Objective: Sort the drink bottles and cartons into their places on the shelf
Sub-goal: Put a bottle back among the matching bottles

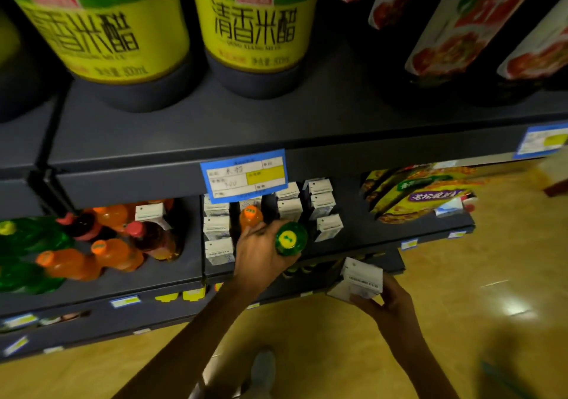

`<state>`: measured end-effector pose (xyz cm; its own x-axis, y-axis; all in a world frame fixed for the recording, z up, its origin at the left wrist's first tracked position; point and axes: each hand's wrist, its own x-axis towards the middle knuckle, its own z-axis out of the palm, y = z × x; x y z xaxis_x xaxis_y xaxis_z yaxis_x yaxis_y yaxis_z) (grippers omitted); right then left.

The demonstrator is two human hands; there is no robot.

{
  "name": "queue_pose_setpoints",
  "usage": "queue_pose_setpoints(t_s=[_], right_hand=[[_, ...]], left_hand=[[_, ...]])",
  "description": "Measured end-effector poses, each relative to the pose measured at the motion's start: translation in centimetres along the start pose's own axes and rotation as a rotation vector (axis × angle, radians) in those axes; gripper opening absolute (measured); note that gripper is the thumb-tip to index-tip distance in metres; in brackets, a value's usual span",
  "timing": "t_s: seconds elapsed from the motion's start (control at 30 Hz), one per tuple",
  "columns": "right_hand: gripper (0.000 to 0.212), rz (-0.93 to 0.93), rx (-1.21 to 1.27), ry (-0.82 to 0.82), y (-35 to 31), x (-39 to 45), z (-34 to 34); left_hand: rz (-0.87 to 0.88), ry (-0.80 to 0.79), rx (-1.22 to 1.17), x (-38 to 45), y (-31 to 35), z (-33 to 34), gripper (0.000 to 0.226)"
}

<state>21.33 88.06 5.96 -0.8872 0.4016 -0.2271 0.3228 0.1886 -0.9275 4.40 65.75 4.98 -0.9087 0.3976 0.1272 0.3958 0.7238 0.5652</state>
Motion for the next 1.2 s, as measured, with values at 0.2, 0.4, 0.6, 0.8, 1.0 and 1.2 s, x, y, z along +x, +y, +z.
queue_pose_setpoints(t_s=[0.2,0.4,0.6,0.8,1.0,1.2], right_hand=[[0.046,0.064,-0.071,-0.05,-2.3,1.2,0.8],[0.044,0.099,-0.153,-0.04,-0.8,4.9,4.4],[0.04,-0.02,-0.448,-0.066,1.1,10.2,10.4],[0.042,0.037,-0.525,-0.071,3.0,14.3,14.4],[0.041,0.073,-0.547,-0.047,5.5,16.1,15.5],[0.046,0.063,-0.63,-0.069,4.1,14.2,14.7]], left_hand=[[-0.182,0.029,-0.21,-9.2,-1.8,-11.6,0.07],[-0.334,0.016,-0.205,-13.2,-5.5,-14.9,0.074],[-0.38,0.058,-0.255,-14.6,-7.1,-14.1,0.071],[-0.405,0.056,-0.248,-16.3,-8.1,-14.8,0.074],[-0.479,0.073,-0.198,-18.9,-9.9,-15.5,0.076],[-0.49,0.084,-0.17,-19.6,-9.7,-16.8,0.075]])
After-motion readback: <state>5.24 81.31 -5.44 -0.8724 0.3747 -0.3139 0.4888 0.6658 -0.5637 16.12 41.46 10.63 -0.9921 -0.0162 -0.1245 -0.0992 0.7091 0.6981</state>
